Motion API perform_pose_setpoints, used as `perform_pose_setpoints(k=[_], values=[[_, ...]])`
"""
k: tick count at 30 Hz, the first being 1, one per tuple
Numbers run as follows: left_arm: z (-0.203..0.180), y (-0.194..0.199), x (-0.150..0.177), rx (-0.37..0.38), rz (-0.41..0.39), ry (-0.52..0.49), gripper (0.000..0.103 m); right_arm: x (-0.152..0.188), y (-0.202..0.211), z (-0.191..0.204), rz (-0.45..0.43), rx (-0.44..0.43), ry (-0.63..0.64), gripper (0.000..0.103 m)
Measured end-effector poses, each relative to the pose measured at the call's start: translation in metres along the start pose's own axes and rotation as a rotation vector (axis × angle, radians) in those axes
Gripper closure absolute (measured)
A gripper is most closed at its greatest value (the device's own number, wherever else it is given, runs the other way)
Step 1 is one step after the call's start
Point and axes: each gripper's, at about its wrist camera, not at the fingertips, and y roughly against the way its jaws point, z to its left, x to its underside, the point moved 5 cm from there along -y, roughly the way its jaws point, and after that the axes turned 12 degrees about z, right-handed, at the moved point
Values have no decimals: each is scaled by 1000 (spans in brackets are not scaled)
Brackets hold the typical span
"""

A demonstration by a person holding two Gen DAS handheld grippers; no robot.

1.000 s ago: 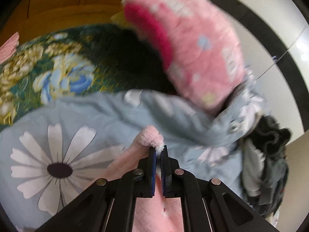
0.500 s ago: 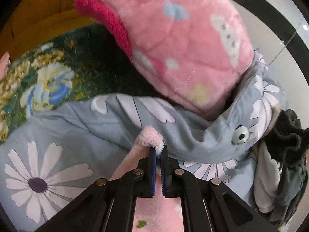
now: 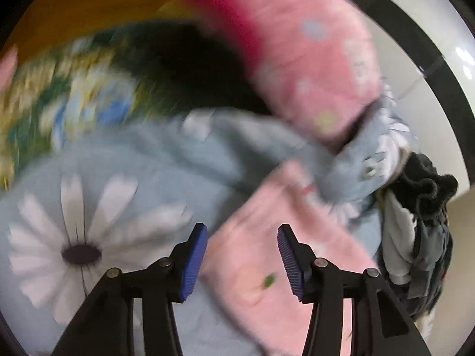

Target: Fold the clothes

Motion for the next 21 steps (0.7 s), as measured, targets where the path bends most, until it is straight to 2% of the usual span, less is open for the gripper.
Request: perform_pose_setpoints(k=[5, 7, 8, 9, 11, 13, 14, 17, 18, 21], values=[[37, -32, 23, 131, 45, 168, 54, 59, 20, -31, 55, 20, -71, 53], [35, -36, 27, 163, 36, 174, 70, 82, 23, -52, 87, 21, -136, 53], [33, -36, 28, 169, 33, 169, 86, 92, 25, -61, 96, 20, -171, 53], [29, -36, 28, 160, 33, 154, 97, 99, 26, -68, 101, 14, -202, 53], [22, -20, 22, 135, -30, 128, 98, 110, 24, -82, 111, -6, -261, 53], [25, 1, 9, 118, -111, 145, 98, 117, 20, -93, 118, -38, -315, 53], [28, 7, 2, 89, -123, 158, 98, 119, 17, -96, 119, -60, -329, 53], [29, 9, -6, -5, -116, 155, 98, 118, 4, -98, 120, -143, -350, 53], [25, 6, -5, -9, -102, 155, 97, 118, -2, -98, 121, -172, -358, 53], [12, -3, 0, 42, -40, 163, 91, 107, -18, -96, 110, -289, -383, 53]])
